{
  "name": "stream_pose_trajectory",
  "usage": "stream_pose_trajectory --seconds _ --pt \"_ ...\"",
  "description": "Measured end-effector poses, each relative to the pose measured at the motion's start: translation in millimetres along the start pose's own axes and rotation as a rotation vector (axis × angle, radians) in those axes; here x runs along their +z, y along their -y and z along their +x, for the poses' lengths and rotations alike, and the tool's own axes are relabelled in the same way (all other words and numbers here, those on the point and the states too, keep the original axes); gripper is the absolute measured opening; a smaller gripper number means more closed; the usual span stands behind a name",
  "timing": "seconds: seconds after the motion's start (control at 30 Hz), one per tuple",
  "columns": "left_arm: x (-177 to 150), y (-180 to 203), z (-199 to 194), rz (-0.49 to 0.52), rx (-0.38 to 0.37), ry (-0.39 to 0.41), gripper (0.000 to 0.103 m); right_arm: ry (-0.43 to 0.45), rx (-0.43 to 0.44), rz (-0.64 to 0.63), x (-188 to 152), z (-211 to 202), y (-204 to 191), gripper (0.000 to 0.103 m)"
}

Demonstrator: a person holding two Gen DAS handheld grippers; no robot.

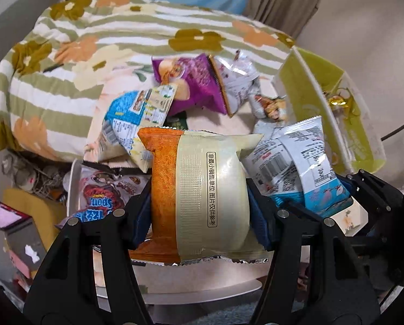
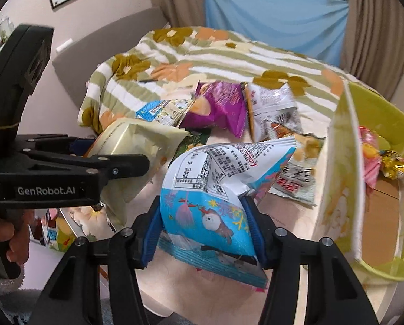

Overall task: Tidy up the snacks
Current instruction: 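Lower both bags into the yellow-green box and open both tools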

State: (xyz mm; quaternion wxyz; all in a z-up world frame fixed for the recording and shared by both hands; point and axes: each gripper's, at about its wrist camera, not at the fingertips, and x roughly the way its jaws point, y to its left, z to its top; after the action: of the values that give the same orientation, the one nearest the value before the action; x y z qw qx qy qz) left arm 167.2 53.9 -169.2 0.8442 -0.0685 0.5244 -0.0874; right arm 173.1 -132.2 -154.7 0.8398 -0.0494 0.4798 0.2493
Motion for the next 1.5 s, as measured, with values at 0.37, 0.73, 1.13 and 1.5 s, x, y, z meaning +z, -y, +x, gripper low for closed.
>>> stream_pose_trajectory --seconds 0.37,0.73,1.13,1.5 --pt "26.8 37.1 -56.8 0.118 -0.072 0.136 0.058 0.141 -0.131 0.082 0.5 -75.4 9.7 0.052" --pt "57.4 128.8 -52.3 0.215 -0.14 0.166 0.058 0.247 -0.228 0.177 3.7 -138.2 74.2 0.052" --pt "92.5 267.5 41.2 0.215 -0.144 0.096 0.058 0.22 -0.23 0.234 -11.3 -161.1 210.5 0.052" --pt "77.8 306.7 120.1 0.143 -0.029 -0.004 0.071 0.123 -0.174 0.228 -30.6 -148.9 283.8 0.052"
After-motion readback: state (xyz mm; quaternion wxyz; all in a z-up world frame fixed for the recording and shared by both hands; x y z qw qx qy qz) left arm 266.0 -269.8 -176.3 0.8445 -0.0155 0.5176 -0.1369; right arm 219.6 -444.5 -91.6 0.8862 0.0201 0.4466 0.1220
